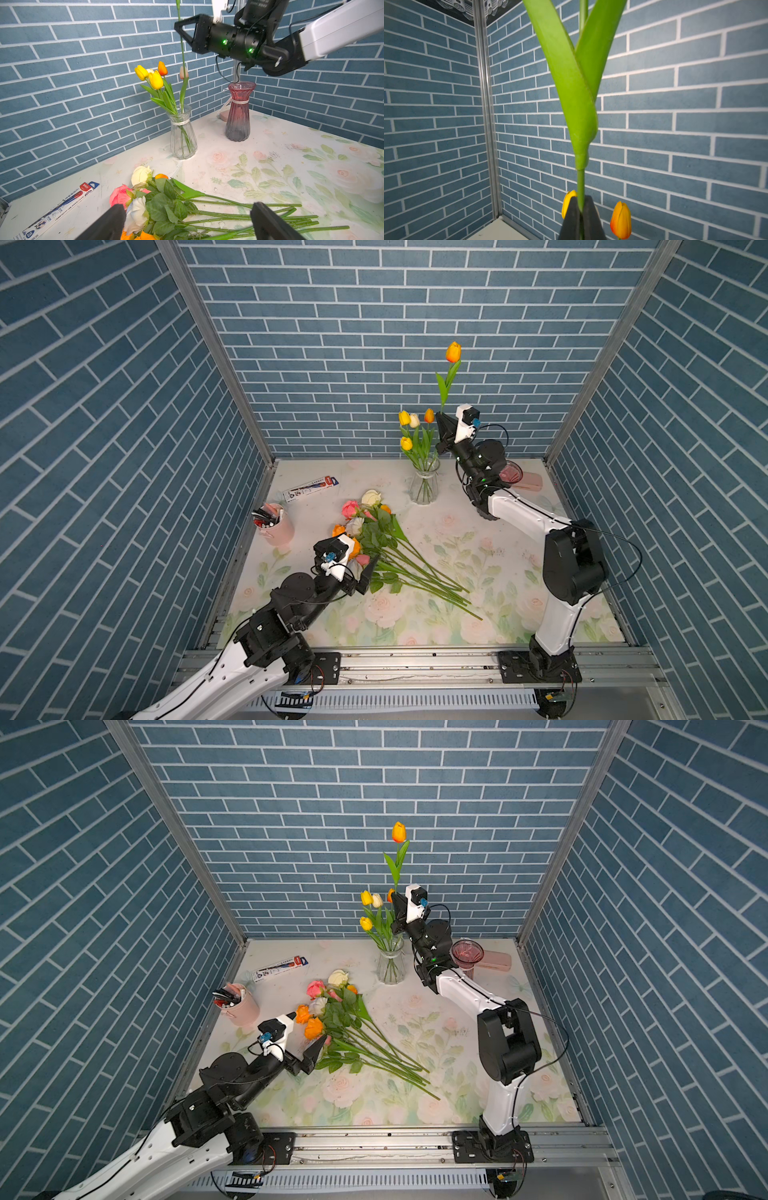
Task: Arrange the flowers in different vases according to their variety
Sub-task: Insert the flower into the vase.
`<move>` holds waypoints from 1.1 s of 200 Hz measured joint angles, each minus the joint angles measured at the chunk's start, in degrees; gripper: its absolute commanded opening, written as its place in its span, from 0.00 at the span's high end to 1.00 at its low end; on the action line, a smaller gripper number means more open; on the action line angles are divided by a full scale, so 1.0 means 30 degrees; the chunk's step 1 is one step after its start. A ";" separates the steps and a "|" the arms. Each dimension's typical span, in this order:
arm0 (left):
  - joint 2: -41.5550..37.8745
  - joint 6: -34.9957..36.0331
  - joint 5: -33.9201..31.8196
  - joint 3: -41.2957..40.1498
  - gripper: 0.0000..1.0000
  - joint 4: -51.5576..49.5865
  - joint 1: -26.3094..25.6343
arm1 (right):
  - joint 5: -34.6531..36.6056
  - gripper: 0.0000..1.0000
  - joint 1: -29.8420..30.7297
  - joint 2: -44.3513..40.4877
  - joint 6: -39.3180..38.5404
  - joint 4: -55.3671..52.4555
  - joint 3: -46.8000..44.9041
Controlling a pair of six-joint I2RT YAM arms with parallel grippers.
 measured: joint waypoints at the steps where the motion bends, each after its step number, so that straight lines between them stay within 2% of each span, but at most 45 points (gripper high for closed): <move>1: 0.0000 0.0000 0.0000 0.0000 0.00 0.0000 0.0000 | -0.0036 1.00 0.0000 0.0138 0.0022 -0.0007 0.0109; 57: -0.0168 0.0000 0.0000 0.0007 0.00 0.0007 0.0000 | -0.0153 1.00 -0.0080 0.3628 0.0372 -0.1188 0.1705; 122: -0.0211 0.0000 0.0000 0.0000 0.00 0.0000 0.0000 | 0.0015 1.00 -0.0124 0.3657 0.0328 -0.2251 0.0109; 161: -0.0211 0.0000 0.0007 0.0007 0.00 0.0007 0.0000 | 0.0175 0.81 -0.0124 0.2805 -0.0044 -0.5078 0.0000; 220: -0.0211 0.0000 0.0138 0.0000 0.00 0.0007 0.0000 | 0.0153 0.79 -0.0124 0.1734 -0.0911 -1.0360 0.1501</move>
